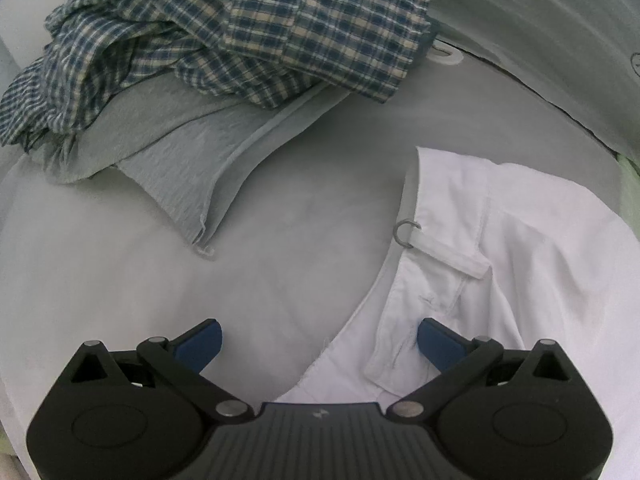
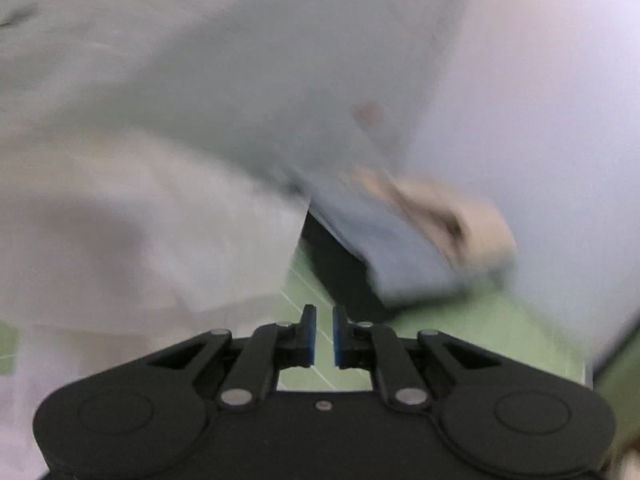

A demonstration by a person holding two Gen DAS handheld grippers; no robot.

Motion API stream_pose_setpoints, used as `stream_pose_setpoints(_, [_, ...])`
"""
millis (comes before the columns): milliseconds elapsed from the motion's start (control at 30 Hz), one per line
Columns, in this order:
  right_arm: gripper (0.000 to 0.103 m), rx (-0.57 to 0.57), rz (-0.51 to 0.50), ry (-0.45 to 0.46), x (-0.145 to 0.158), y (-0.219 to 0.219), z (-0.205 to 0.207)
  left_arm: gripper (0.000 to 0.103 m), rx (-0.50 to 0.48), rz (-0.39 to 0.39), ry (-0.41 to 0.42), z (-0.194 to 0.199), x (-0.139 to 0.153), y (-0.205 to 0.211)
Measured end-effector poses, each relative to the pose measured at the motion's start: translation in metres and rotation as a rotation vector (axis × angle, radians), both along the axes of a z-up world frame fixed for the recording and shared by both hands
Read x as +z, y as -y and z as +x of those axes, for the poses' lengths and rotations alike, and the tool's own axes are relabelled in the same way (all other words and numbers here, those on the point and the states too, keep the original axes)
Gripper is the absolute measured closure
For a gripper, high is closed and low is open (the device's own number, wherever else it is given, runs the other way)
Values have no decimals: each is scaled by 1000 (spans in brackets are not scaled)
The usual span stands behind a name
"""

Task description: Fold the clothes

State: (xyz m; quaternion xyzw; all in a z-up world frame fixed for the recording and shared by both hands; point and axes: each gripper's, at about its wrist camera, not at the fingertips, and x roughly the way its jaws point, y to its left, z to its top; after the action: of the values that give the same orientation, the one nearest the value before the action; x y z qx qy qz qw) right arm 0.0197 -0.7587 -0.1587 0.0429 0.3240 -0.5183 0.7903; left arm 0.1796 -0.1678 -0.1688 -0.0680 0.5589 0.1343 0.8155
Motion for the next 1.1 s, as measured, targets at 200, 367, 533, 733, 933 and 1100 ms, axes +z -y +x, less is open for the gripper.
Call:
stream_pose_setpoints(200, [60,29,117,17,-22,-14,-15,1,-71,-95,86,7,13,0])
stream_pose_setpoints(367, [33,193,141,73,-23,-47,2,1,-131,-98,121,25,17,13])
stream_pose_setpoints(533, [29,300,145,157,-9,-71,20,2,-105,-118,117,40,11,17])
stream_pose_setpoints(733, [19,387,75,211,7,-114,19,28,-131,-120,111,48,6,28])
stream_pose_setpoints(933, [17,430,112,249,12,-104,35,54,-153,-102,115,48,9,36])
stream_pose_setpoints(1100, [17,476,100,272,17,-111,34,64,-129,-117,116,42,13,34])
